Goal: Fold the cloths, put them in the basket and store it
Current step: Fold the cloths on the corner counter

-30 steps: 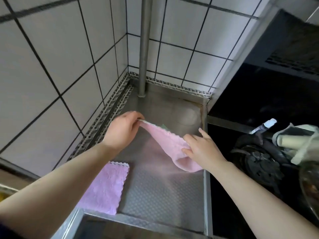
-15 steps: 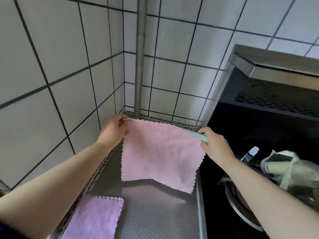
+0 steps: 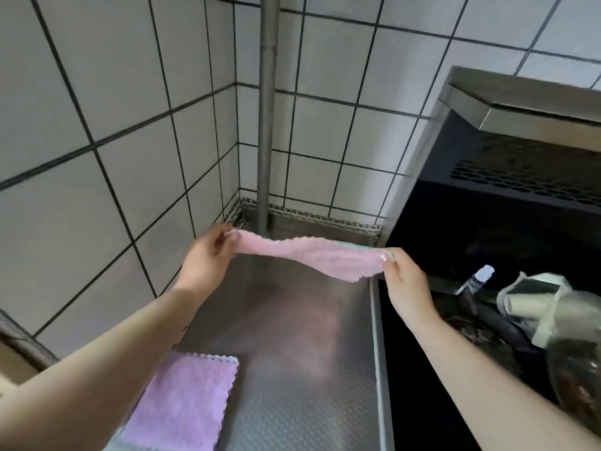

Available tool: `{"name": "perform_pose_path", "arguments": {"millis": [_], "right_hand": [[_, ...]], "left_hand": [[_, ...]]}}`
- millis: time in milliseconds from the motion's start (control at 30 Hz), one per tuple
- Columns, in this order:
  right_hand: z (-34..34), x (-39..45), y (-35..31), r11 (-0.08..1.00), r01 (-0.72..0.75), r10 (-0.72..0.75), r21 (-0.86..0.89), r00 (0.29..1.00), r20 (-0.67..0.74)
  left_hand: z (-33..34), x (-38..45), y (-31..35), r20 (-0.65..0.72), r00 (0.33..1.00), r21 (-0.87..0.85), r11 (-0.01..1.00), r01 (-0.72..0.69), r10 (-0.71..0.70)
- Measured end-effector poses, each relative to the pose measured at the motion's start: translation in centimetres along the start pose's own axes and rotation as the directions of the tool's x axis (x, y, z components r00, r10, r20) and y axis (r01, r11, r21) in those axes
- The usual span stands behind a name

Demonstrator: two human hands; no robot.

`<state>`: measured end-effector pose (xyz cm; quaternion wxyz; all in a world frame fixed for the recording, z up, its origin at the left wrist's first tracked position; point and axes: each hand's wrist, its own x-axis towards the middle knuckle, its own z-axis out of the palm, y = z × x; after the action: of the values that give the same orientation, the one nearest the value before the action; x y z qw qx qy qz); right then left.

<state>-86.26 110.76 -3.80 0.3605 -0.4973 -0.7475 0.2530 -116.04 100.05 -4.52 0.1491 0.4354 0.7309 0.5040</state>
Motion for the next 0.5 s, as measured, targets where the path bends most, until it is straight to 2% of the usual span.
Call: {"name": "perform_pose_path", "arguments": {"millis": [100,200,300,400,500], "right_hand": [[1.9,-4.8,3.4,0.994,-0.107,0.11,-0.029,0.987,0.115],[2.8,-9.1,6.7,0.973,-0.185,0.214,-0.138,0.948,0.234],[3.2,-11.9,9.0,0.949,-0.242,0.296,-0.205,0.905,0.306],[3.6,-12.9,10.1,0.927,-0.282,0.353,-0.246,0.878,0.323],[4.0,-12.6,10.5,0.916,-0.314,0.378,-0.248,0.882,0.28]], "left_hand": [[0.8,-4.4,-4.7,0.106,0.994,0.097,0.995,-0.005,-0.005],[1.2,-8.4,-8.1,0.221,0.972,0.248,0.969,0.022,-0.078],[1.5,-11.3,-9.9,0.317,0.942,0.257,0.966,0.025,-0.109],[2.0,-12.0,-10.7,0.328,0.935,0.261,0.964,0.049,-0.137],[2.7,-11.3,-10.9,0.272,0.948,0.216,0.971,0.106,-0.164]]}}
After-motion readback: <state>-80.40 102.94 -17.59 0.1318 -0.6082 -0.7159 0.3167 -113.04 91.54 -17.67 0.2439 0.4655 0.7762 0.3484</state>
